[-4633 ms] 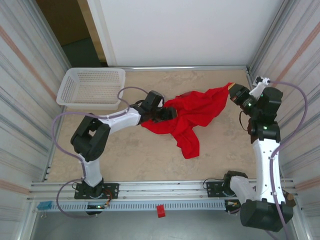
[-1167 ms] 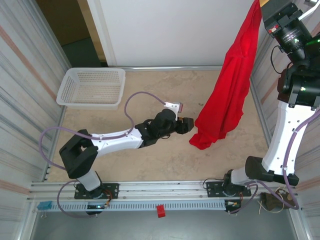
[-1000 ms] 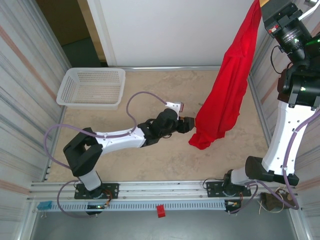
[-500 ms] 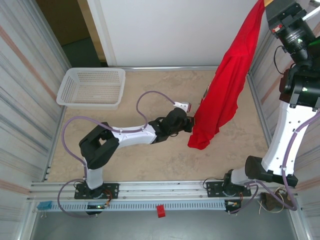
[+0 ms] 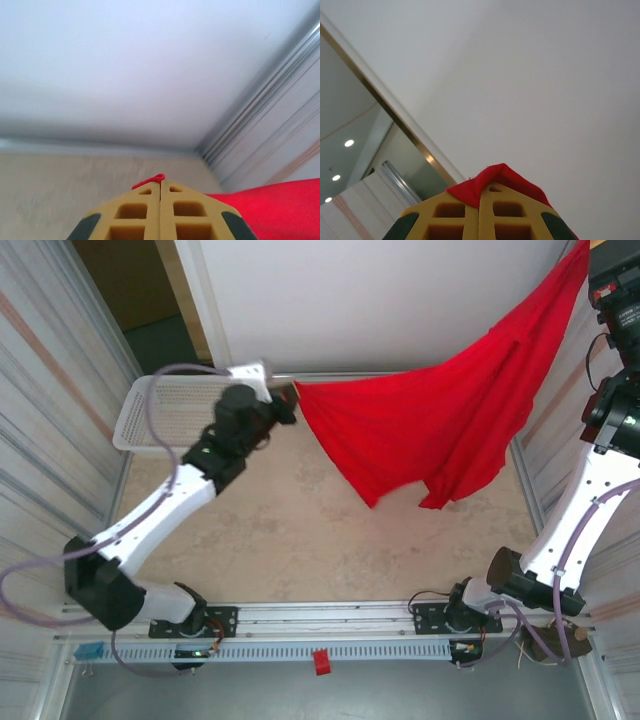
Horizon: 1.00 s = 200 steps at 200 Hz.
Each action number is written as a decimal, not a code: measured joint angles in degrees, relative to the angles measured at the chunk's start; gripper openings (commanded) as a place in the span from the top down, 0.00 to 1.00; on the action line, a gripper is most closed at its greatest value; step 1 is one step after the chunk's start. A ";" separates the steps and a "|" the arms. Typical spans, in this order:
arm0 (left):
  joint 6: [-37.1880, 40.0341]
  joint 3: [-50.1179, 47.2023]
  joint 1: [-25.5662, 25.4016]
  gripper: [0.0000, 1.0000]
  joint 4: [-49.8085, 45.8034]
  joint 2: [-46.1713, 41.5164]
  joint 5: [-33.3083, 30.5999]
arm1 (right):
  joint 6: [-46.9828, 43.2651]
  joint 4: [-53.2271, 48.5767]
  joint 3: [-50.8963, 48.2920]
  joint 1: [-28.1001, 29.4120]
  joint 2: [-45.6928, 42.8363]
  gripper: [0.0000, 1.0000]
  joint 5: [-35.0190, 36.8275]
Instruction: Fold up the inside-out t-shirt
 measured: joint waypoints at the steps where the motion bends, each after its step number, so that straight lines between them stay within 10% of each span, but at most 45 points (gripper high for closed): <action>1: 0.09 0.24 0.04 1.00 0.00 -0.11 0.02 | 0.02 0.02 0.02 0.00 0.00 1.00 0.00; 129: 5.14 17.03 0.72 1.00 -8.90 -13.29 2.69 | 2.93 2.08 5.64 -3.02 -5.60 1.00 -0.17; 200: 0.09 6.01 14.32 1.00 -7.69 0.74 7.65 | -8.44 4.74 -27.28 9.97 -6.62 1.00 4.46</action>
